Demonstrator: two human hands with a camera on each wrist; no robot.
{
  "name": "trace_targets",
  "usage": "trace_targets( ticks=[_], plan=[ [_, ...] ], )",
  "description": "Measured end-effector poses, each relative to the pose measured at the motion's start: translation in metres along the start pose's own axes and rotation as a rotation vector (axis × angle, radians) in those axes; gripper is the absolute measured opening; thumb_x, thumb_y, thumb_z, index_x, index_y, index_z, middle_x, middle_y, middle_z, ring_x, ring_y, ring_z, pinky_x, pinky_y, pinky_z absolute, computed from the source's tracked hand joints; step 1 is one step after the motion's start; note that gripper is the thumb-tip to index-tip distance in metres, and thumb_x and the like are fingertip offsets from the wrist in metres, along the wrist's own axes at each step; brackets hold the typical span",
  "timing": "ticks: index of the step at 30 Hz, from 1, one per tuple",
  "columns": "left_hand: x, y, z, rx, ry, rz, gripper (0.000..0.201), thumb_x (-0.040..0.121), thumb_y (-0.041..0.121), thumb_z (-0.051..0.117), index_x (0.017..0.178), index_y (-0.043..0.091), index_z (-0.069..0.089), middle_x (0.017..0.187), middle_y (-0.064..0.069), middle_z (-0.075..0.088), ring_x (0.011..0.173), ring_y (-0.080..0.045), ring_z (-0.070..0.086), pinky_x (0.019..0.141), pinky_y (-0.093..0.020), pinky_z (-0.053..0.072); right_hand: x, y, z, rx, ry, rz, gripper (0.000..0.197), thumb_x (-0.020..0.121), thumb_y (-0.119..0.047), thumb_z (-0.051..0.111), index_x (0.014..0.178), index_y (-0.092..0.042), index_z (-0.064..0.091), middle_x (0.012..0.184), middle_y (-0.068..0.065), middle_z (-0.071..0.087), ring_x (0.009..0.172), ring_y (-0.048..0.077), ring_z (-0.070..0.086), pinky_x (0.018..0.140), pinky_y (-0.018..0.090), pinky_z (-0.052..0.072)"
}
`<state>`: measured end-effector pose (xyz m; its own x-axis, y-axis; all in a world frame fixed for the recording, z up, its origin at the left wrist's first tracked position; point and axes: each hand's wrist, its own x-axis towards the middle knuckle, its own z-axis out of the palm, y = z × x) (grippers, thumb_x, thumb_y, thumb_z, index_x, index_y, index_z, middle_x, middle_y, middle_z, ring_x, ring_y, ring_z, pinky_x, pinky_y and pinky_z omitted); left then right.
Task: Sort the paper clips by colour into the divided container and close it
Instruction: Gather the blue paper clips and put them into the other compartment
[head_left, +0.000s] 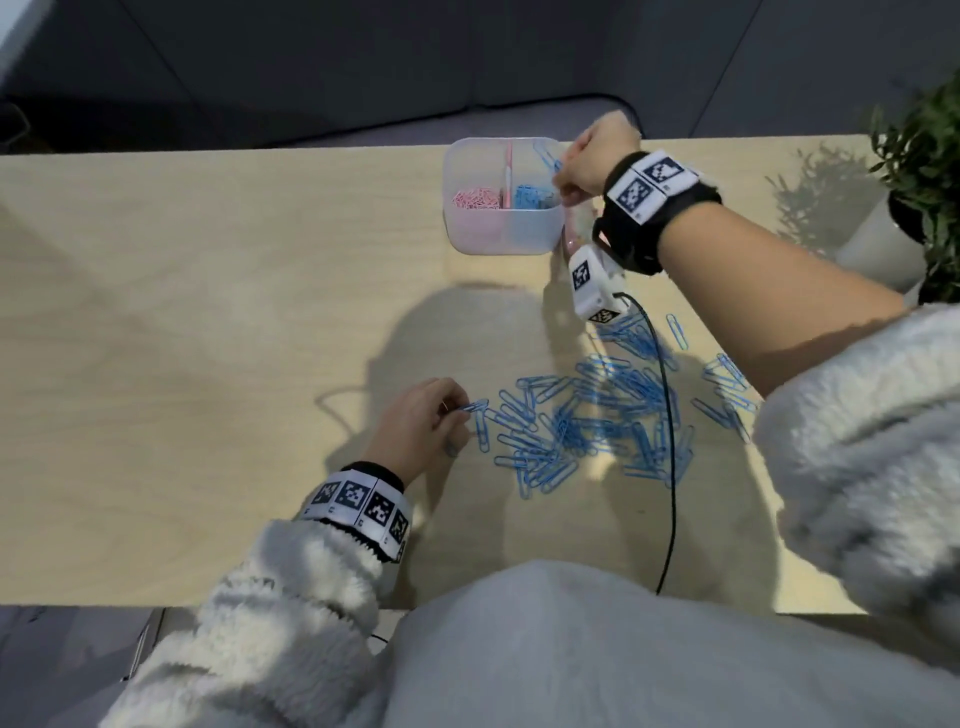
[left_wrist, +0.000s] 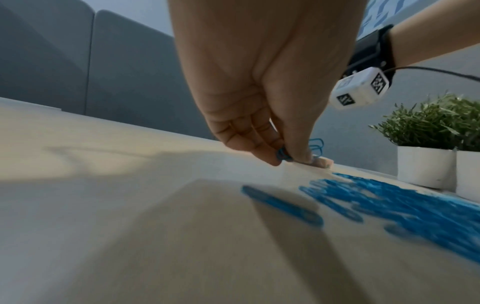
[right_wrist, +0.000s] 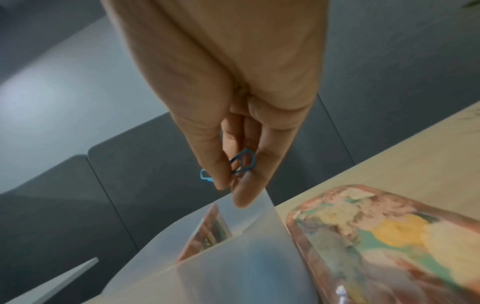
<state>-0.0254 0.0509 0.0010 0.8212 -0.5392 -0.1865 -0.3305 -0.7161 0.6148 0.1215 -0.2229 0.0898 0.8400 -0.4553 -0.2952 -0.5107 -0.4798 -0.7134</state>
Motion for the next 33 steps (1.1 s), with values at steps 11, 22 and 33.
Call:
trace_targets(
  ticks=[11,22,33],
  plan=[
    [0.149,0.073,-0.059,0.043,0.293,0.091,0.018,0.084,0.016,0.058,0.098,0.009,0.068,0.100,-0.012,0.069,0.095,-0.027,0.061,0.084,-0.033,0.045,-0.033,0.035,-0.001,0.184,0.123,-0.128,0.027,0.073,-0.012,0.047,0.056,-0.024,0.064,0.075,-0.002,0.065,0.079,0.020,0.064,0.083,0.037,0.056],
    [0.183,0.078,-0.049,0.294,0.273,0.060,0.034,0.087,0.023,0.037,0.105,0.015,0.065,0.116,-0.012,0.060,0.108,-0.034,0.048,0.091,-0.040,0.039,-0.115,0.198,-0.037,0.095,0.323,0.134,0.022,0.082,-0.003,0.050,0.085,-0.013,0.070,0.096,0.017,0.072,0.078,0.016,0.061,0.081,0.033,0.050],
    [-0.009,-0.042,-0.018,-0.079,-0.104,-0.111,0.037,0.068,0.007,0.080,0.097,0.017,0.060,0.091,-0.014,0.059,0.070,-0.022,0.056,0.072,-0.028,0.051,-0.102,0.192,-0.004,-0.389,0.293,0.143,0.029,0.086,-0.013,0.045,0.112,-0.009,0.057,0.126,0.020,0.048,0.116,0.039,0.041,0.090,0.044,0.042]
  ],
)
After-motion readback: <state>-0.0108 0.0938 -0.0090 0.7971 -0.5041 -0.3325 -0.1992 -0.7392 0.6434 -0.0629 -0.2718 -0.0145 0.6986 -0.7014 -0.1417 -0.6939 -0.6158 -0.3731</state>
